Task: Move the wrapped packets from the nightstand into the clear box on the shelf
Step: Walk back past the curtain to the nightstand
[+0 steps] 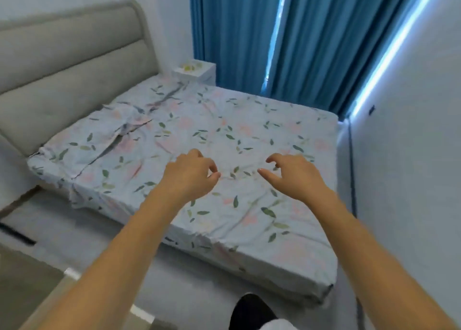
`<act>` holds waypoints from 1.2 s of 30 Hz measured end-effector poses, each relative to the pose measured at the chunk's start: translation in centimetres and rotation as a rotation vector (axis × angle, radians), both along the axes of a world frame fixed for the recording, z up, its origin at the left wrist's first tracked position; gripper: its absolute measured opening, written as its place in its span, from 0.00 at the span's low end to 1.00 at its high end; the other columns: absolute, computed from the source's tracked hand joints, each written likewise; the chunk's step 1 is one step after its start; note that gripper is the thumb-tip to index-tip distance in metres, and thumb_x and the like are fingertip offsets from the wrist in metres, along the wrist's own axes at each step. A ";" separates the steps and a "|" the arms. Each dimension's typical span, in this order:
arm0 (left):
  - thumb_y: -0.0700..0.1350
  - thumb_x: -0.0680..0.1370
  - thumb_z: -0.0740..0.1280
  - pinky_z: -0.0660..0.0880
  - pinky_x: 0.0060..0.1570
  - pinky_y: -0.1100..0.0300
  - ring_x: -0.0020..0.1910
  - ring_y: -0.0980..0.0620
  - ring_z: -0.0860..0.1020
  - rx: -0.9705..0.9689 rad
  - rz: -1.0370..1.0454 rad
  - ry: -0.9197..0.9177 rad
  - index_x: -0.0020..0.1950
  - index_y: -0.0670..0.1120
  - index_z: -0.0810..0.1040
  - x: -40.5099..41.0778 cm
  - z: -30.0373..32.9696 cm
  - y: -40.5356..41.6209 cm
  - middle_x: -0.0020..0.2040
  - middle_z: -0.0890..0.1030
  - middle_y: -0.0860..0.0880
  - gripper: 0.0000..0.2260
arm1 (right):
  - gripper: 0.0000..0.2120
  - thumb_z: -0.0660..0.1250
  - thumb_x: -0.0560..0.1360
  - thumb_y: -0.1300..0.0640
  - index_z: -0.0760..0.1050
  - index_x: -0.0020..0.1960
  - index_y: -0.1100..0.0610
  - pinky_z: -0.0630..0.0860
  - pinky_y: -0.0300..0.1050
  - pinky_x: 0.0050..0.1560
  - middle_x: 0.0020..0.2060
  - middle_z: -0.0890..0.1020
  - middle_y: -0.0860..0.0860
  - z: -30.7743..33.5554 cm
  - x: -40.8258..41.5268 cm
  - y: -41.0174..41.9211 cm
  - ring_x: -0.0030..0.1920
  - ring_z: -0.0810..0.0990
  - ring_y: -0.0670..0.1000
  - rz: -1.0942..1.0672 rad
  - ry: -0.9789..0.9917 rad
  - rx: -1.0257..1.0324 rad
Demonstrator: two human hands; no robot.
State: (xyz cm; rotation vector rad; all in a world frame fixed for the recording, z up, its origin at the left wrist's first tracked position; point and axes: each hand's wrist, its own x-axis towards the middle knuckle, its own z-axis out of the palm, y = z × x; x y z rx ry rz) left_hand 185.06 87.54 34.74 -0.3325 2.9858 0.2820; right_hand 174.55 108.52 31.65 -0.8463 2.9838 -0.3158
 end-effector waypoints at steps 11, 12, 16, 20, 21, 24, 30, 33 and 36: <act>0.57 0.81 0.56 0.70 0.59 0.50 0.64 0.44 0.67 0.025 -0.476 -0.023 0.61 0.55 0.77 -10.3 -1.6 21.9 0.64 0.73 0.50 0.15 | 0.21 0.60 0.76 0.38 0.73 0.64 0.47 0.76 0.49 0.55 0.55 0.81 0.49 -0.3 0.5 26.2 0.59 0.77 0.54 -0.556 -0.016 -0.071; 0.57 0.81 0.56 0.70 0.58 0.51 0.64 0.44 0.67 0.035 -0.502 -0.014 0.61 0.55 0.77 -11.4 -2.0 23.9 0.64 0.74 0.51 0.15 | 0.21 0.60 0.76 0.38 0.73 0.64 0.46 0.75 0.48 0.54 0.55 0.81 0.49 -0.9 0.2 28.2 0.58 0.77 0.53 -0.580 -0.032 -0.061; 0.55 0.81 0.55 0.71 0.57 0.51 0.61 0.45 0.69 0.053 -0.563 -0.013 0.61 0.54 0.78 -16.6 -3.4 32.5 0.61 0.76 0.51 0.15 | 0.21 0.60 0.76 0.38 0.72 0.65 0.46 0.74 0.45 0.52 0.55 0.80 0.47 -1.9 -2.3 36.1 0.56 0.77 0.50 -0.617 -0.140 -0.031; 0.55 0.81 0.55 0.70 0.56 0.52 0.58 0.47 0.71 0.082 -0.568 -0.010 0.61 0.53 0.78 -21.8 -4.4 40.8 0.58 0.77 0.51 0.16 | 0.19 0.60 0.77 0.40 0.72 0.64 0.47 0.75 0.43 0.53 0.56 0.80 0.46 -1.7 -6.1 43.3 0.56 0.77 0.47 -0.603 -0.160 0.013; 0.54 0.81 0.56 0.72 0.56 0.52 0.57 0.47 0.72 0.100 -0.562 -0.001 0.61 0.52 0.78 -22.9 -4.6 42.5 0.58 0.78 0.51 0.15 | 0.18 0.60 0.77 0.40 0.72 0.64 0.47 0.75 0.43 0.52 0.56 0.80 0.45 -1.7 -6.9 44.8 0.56 0.77 0.47 -0.601 -0.165 0.022; 0.52 0.80 0.57 0.76 0.53 0.52 0.50 0.49 0.77 0.145 -0.534 0.001 0.58 0.50 0.79 -25.6 -4.9 46.5 0.54 0.82 0.51 0.14 | 0.17 0.59 0.78 0.42 0.72 0.63 0.48 0.75 0.42 0.50 0.56 0.80 0.46 -1.4 -9.5 48.6 0.54 0.77 0.47 -0.590 -0.188 0.047; 0.52 0.79 0.58 0.77 0.49 0.55 0.49 0.50 0.79 0.115 -0.532 -0.002 0.56 0.50 0.79 -30.8 -5.2 50.3 0.52 0.81 0.52 0.14 | 0.17 0.60 0.78 0.43 0.71 0.63 0.49 0.76 0.42 0.48 0.54 0.80 0.46 -1.5 -14.6 52.5 0.50 0.78 0.47 -0.585 -0.199 0.011; 0.52 0.80 0.58 0.77 0.48 0.58 0.49 0.51 0.79 0.098 -0.528 0.017 0.58 0.51 0.79 -34.1 -5.5 51.2 0.53 0.81 0.52 0.13 | 0.17 0.60 0.78 0.43 0.70 0.64 0.48 0.74 0.41 0.46 0.53 0.79 0.46 -1.7 -17.4 53.9 0.47 0.76 0.46 -0.581 -0.185 -0.020; 0.53 0.80 0.58 0.77 0.50 0.57 0.51 0.51 0.79 0.099 -0.502 0.009 0.60 0.51 0.77 -37.2 -6.3 52.1 0.55 0.81 0.51 0.13 | 0.19 0.60 0.78 0.43 0.68 0.66 0.47 0.73 0.40 0.46 0.52 0.78 0.45 -1.9 -20.1 55.4 0.47 0.75 0.46 -0.581 -0.183 -0.050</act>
